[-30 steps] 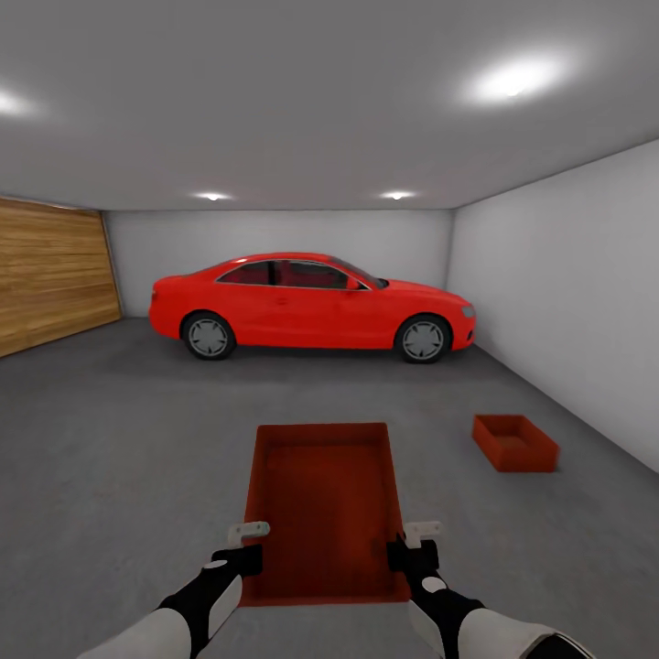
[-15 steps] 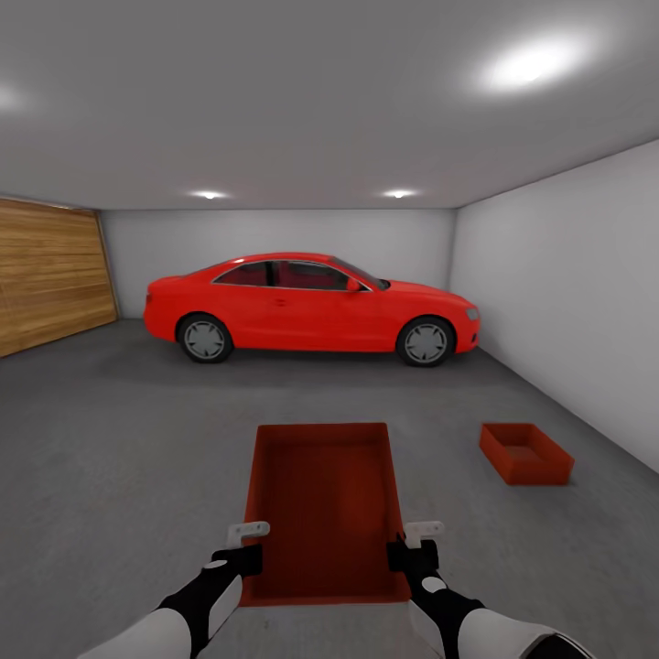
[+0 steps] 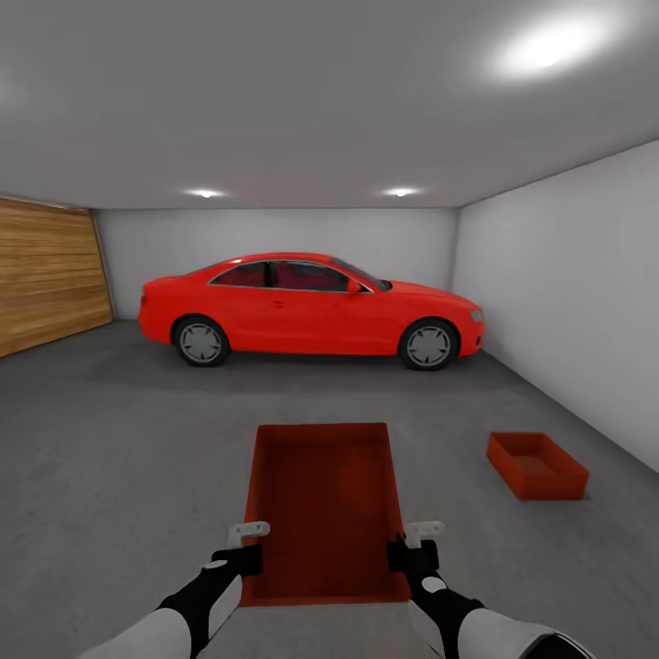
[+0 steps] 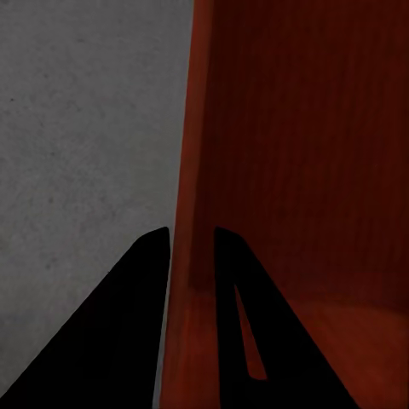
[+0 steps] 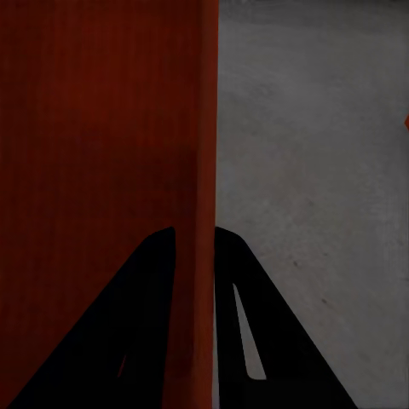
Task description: Move the two storage containers from the living room to the garage. In the garage, place one container on the floor and stack the other container on top of it (either order is fine).
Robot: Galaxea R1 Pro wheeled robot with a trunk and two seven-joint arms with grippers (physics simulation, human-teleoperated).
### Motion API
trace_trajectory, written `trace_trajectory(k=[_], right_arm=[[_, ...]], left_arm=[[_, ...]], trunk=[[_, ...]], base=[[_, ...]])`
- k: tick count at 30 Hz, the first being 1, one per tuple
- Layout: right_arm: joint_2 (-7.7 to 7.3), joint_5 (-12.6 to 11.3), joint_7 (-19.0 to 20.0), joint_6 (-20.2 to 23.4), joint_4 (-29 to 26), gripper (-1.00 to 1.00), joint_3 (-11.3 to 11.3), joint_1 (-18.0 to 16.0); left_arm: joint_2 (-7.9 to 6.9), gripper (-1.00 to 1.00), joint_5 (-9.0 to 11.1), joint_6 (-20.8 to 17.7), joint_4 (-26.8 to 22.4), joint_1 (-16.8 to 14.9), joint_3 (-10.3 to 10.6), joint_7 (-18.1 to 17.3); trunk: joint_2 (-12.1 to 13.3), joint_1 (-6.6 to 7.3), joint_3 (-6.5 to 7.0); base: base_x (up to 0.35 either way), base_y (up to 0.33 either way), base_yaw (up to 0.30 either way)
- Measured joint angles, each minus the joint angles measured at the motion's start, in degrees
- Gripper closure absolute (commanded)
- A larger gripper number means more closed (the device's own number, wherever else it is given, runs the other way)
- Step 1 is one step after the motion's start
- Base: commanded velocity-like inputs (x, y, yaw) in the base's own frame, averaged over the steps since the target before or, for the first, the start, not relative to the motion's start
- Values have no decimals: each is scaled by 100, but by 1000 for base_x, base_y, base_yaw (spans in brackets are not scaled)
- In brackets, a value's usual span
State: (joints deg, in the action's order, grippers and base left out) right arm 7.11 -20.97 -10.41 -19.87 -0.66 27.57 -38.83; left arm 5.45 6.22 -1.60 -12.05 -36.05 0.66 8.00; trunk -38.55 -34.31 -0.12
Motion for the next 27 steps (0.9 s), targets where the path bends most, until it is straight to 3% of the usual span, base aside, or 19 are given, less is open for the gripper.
trace_trajectory(k=[27], right_arm=[[5,-27,-2,-6,4,100,18,0]], left_arm=[[-5,100,-7,-4,-3,0,-2,-7]], trunk=[[0,0,0]], base=[[322,0,0]])
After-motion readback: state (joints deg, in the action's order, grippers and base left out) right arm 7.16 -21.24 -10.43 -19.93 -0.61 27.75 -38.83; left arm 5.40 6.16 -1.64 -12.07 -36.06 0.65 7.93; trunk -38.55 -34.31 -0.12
